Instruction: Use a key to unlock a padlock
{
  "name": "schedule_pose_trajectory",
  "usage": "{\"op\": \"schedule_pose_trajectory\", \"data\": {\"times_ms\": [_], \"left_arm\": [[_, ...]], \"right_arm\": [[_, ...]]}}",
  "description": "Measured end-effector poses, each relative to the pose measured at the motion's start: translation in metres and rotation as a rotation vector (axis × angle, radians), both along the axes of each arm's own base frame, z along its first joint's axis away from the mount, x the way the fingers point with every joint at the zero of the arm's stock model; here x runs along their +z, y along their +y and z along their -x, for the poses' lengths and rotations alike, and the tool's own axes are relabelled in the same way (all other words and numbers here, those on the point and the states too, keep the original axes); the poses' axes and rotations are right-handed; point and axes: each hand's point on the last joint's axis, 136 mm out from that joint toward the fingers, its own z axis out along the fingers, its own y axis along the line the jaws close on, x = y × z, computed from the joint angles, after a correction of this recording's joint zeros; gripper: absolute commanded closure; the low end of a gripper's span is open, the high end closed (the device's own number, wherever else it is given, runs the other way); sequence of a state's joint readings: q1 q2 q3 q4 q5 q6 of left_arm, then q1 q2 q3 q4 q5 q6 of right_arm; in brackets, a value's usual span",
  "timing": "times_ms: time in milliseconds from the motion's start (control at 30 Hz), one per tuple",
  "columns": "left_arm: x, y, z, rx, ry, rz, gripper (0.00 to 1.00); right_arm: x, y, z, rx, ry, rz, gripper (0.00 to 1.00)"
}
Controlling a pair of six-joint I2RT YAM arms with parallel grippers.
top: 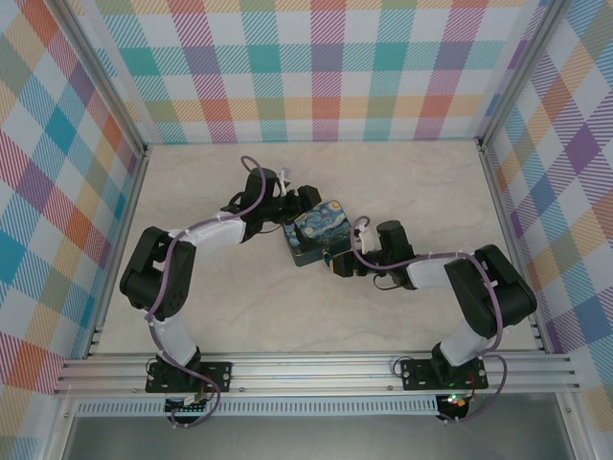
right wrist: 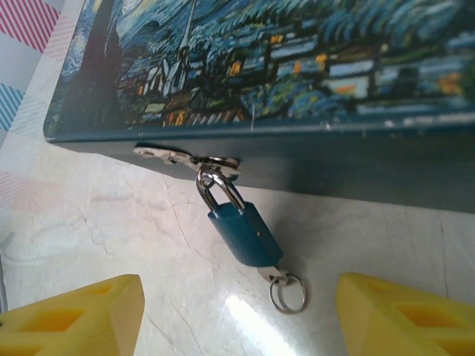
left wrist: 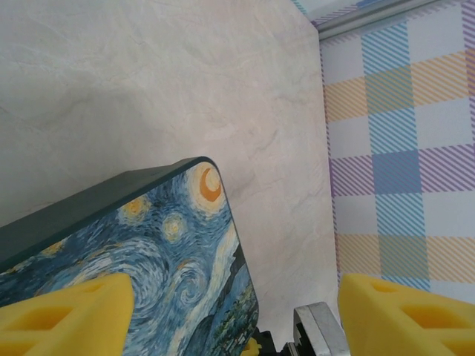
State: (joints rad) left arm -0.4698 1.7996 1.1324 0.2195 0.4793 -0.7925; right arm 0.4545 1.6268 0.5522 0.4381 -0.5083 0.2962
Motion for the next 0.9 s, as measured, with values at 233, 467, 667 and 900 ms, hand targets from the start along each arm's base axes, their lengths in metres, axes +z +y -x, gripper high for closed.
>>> {"op": "schedule_pose_trajectory", "data": {"times_ms": [233, 467, 667, 900], "left_arm": [[-0.014, -0.001, 0.0, -0.003, 0.026, -0.011, 0.28], [-0.014, -0.001, 0.0, -0.002, 0.026, -0.011, 0.28], [-0.014, -0.001, -0.001, 0.0, 0.026, -0.011, 0.28], [-0.014, -0.002, -0.001, 0.004, 0.022, -0.015, 0.28]], "right_arm": [[-0.007, 0.011, -0.004, 0.02, -0.015, -0.004, 0.4], [-0.01, 0.015, -0.006, 0.024, -0.035, 0.001, 0.5], [-0.014, 0.017, -0.004, 0.034, -0.037, 0.009, 0.61], [-0.018, 0.016, -0.003, 0.026, -0.033, 0.027, 0.82]]}}
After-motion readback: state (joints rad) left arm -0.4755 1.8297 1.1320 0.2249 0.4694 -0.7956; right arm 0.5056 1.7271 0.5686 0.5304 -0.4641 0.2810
